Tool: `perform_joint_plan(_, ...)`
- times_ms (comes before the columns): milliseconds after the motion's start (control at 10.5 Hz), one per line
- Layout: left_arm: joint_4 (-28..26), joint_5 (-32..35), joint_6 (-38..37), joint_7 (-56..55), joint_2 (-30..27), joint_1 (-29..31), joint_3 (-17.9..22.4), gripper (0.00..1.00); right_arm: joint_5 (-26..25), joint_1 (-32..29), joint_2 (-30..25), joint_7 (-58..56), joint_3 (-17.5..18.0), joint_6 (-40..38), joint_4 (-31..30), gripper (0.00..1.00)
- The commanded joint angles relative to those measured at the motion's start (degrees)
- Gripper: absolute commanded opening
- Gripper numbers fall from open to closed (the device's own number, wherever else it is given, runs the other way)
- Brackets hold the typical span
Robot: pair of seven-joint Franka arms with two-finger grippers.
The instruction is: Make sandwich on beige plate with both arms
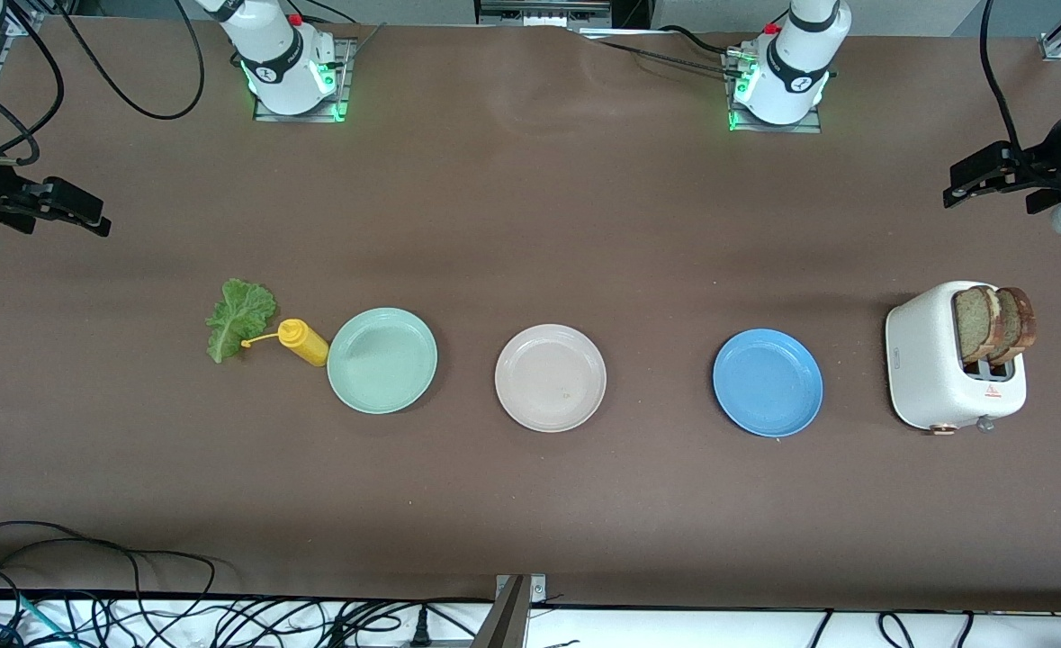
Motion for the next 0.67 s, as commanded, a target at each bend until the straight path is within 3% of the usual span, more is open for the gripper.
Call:
perform_joint_plan(0, 0.37, 0.47, 0.13, 0.94, -0.19, 0.37, -0.07, 1.00, 0.66, -0.07, 0.07, 0.30, -0.10, -0.96, 0.83, 1.00)
perform_joint_plan(571, 0.29, 0.47, 0.13, 0.76, -0.19, 0.19, -0.16, 1.00, 0.66, -0.16, 0.07, 0.30, -0.10, -0.78, 0.83, 1.00)
